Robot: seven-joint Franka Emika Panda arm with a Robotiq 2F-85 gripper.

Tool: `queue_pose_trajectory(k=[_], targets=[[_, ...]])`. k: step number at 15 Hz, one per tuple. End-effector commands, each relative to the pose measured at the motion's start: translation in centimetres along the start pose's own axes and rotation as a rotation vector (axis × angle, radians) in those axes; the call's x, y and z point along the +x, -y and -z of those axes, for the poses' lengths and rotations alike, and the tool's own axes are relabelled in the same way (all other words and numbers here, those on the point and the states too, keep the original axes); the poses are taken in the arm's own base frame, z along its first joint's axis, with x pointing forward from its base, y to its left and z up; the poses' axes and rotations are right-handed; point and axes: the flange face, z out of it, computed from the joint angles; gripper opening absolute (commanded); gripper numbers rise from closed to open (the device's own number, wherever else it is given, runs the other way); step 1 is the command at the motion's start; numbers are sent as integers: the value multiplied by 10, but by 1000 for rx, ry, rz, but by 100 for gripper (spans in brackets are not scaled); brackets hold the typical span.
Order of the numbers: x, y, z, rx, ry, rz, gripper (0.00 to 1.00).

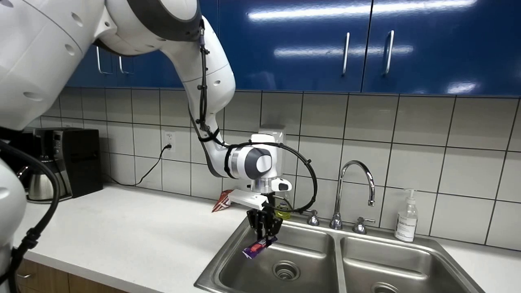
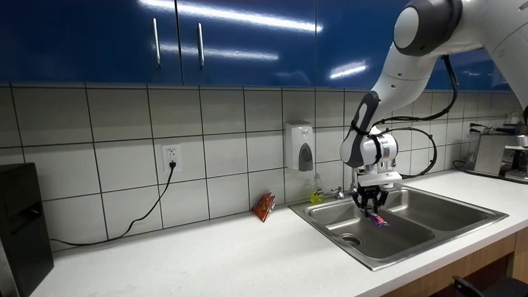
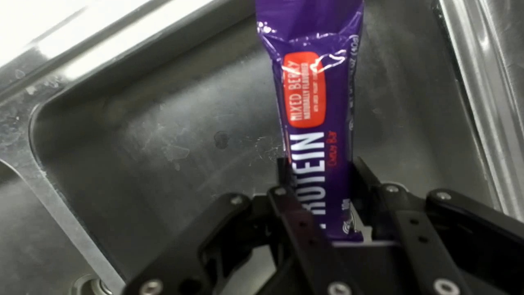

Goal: Pick up the snuck and put it in the sink

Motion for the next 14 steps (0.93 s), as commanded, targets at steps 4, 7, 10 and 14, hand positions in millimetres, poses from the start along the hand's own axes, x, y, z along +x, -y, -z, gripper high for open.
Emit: queue_pose_trajectory(k=[4,7,10,14], targets=[[40,8,-35,-1,27,6,13],[51,14,-53,-4,29,13,13],[58,22,-74,-5,34,15,13],[63,34,-102,-10,45,30,13]])
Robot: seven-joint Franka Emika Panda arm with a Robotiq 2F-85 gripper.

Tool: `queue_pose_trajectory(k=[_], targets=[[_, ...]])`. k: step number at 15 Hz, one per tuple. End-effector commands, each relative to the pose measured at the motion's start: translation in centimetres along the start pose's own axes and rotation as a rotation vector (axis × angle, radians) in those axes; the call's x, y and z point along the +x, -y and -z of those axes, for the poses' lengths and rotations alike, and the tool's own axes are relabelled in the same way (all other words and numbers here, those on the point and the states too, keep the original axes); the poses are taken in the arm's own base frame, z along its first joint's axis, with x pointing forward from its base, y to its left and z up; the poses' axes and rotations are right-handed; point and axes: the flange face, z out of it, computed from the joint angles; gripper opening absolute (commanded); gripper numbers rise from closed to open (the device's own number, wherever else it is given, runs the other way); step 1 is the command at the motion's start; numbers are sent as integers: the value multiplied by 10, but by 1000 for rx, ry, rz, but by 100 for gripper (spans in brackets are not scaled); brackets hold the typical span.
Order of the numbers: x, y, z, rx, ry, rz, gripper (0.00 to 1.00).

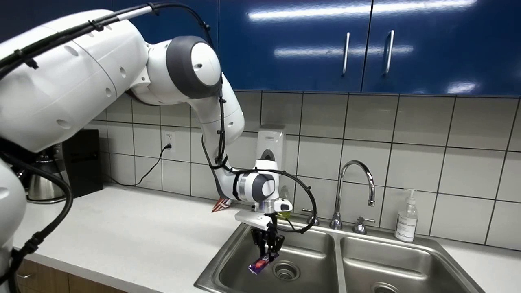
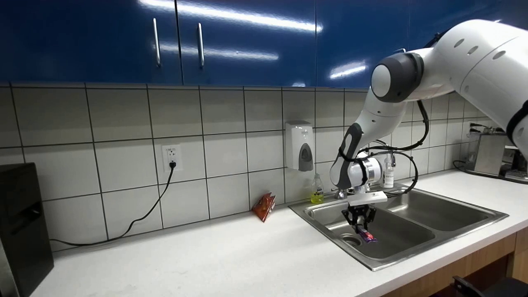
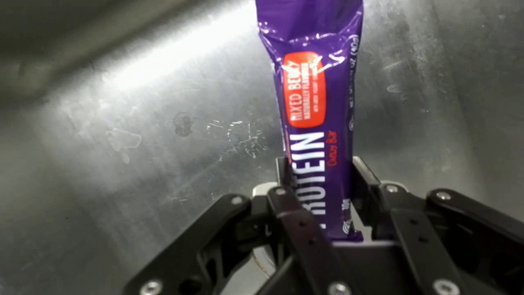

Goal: Pick up the snuck and put it in the sink

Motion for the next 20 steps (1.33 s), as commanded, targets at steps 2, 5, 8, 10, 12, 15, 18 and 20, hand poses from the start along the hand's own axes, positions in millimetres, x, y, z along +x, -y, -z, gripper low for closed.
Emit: queue_pose_trajectory(k=[2,5,8,10,12,15,18,20], targets=[[15,10,-27,11,22,7,13],[19,16,-47,4,29,19,13],[21,21,-64,0,34,23,13],[22,22,-74,-4,39,26,13],[23,23,-82,-7,39,24,13],[24,25,-90,-10,45,30,13],[25,27,-97,-12,47,33,13],[25,28,-100,-11,47,33,34]])
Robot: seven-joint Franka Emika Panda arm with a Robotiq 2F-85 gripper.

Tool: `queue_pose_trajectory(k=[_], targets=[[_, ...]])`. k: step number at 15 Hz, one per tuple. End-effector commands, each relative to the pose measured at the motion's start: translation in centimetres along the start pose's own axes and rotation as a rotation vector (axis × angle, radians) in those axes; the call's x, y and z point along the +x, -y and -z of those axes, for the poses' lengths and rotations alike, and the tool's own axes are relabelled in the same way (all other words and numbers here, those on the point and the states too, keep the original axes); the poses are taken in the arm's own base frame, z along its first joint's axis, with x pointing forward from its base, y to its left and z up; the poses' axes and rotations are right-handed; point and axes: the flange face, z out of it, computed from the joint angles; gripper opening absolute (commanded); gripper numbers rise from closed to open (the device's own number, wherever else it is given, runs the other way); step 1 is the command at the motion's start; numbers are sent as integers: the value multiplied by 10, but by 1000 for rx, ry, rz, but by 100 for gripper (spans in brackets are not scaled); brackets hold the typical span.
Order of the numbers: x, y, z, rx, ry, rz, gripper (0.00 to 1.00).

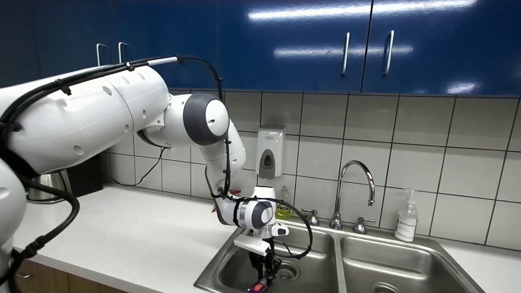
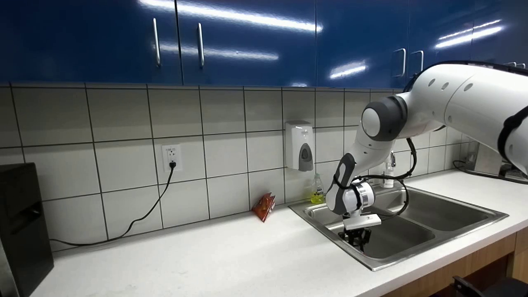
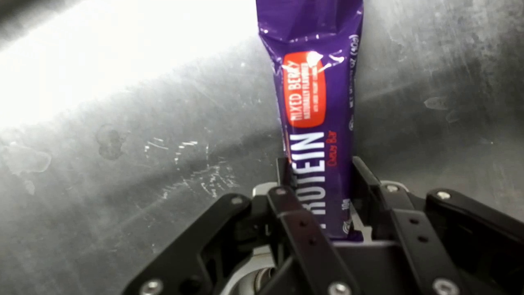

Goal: Pick up the snuck and put it in the sink

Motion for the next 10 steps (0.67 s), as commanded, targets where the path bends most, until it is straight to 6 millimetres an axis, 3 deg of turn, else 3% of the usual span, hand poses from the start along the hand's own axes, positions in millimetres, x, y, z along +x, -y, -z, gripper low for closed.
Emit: queue_pose_trajectory(k=[1,3,7,10], targets=[[8,2,-1,12,11,-14,62],[7,2,4,14,4,-11,68],[6,2,28,21,-20,-15,98],[8,0,58,23,-54,-19,100]])
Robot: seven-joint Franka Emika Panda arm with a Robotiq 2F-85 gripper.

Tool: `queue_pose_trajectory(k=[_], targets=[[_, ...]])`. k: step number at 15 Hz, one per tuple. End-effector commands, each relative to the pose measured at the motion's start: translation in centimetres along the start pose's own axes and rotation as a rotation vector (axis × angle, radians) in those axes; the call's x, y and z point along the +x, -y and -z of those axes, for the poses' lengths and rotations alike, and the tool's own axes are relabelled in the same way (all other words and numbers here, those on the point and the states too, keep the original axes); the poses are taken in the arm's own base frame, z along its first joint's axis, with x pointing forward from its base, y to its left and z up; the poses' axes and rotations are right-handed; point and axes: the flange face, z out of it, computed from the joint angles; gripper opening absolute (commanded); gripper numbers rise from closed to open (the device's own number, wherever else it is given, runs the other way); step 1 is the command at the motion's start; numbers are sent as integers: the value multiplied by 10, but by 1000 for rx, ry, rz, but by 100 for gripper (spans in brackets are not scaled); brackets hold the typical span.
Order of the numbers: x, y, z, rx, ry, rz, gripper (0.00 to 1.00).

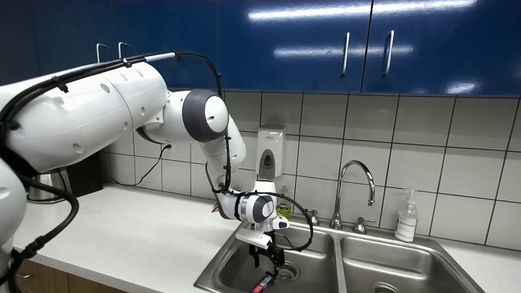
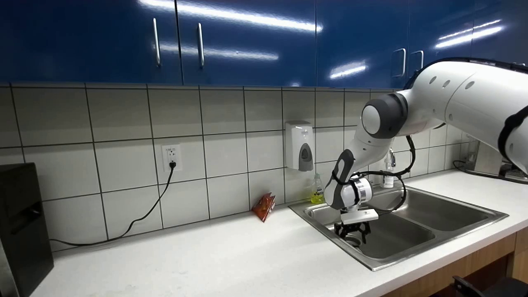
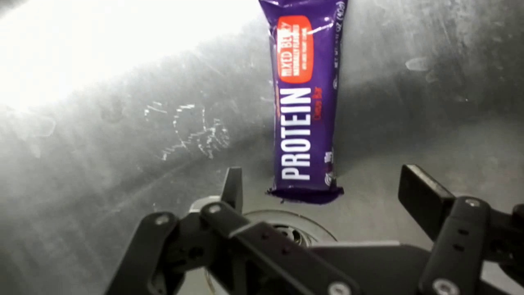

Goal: Pick up the snuck and put it in the sink

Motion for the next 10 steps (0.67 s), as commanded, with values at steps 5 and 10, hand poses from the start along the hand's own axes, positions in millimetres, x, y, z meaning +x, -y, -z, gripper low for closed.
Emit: queue_pose_trajectory(k=[5,10], targets=[[-5,-5,93,30,-75,-23,100],[-30,-7,143,36,-98,-20,100]])
